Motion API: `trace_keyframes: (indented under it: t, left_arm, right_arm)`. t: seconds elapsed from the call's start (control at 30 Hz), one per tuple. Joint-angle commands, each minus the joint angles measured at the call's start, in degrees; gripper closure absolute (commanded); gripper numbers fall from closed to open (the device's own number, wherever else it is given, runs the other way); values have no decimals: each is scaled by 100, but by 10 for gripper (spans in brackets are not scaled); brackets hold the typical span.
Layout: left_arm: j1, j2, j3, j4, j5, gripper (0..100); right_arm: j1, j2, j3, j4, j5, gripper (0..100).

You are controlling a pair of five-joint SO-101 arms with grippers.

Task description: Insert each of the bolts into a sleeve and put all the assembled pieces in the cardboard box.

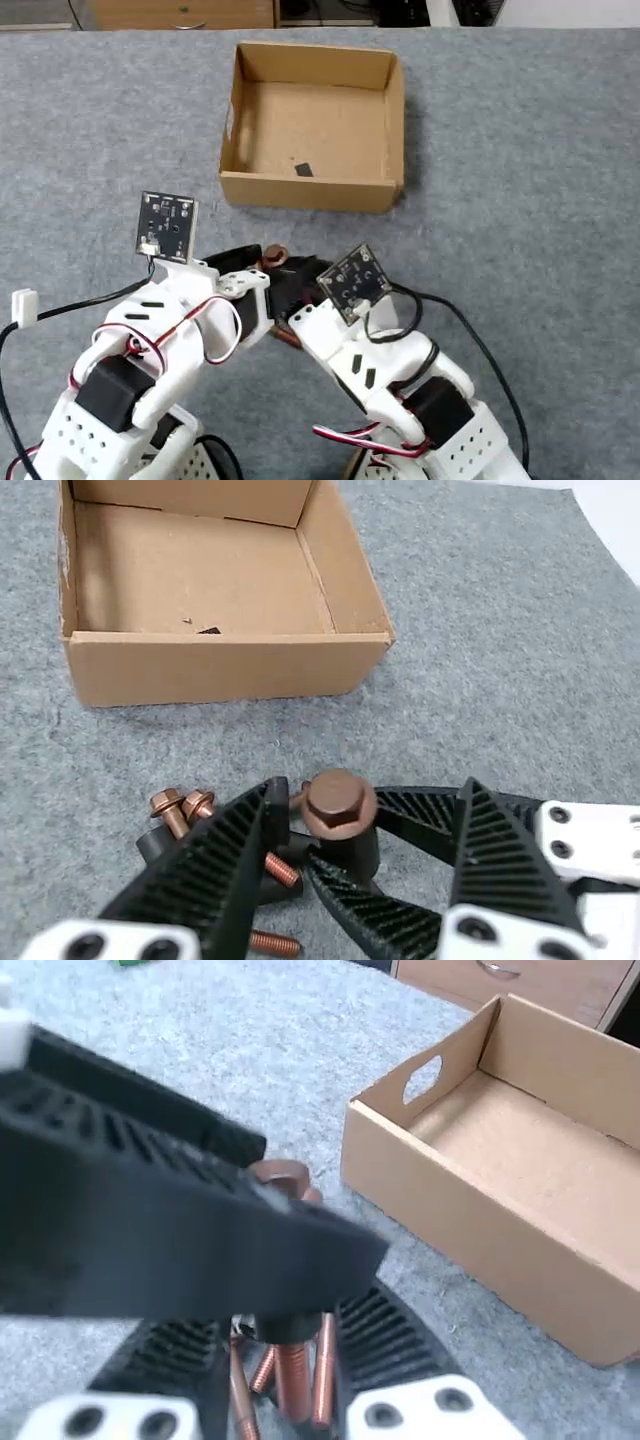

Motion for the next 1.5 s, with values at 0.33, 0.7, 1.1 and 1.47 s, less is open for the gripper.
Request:
trace_keyframes:
  t: [0.33,0.7,1.1,1.47]
  left_arm:
    - [-1099,-286,-202,-941,-9,740]
    - [-1635,-804,747,-563,-35,953]
    - [-2382,-804,2716,-571,-44,981]
    - [-2189,-804,3455,-563,-35,981]
  right_arm:
    - [1464,-66,-558,-563,-9,998]
    - [2369,1789,-1938,-1327,-176,998]
    - [2492,7424,-6615,-949,-378,998]
    - [3248,11477,-10721,1231,-703,998]
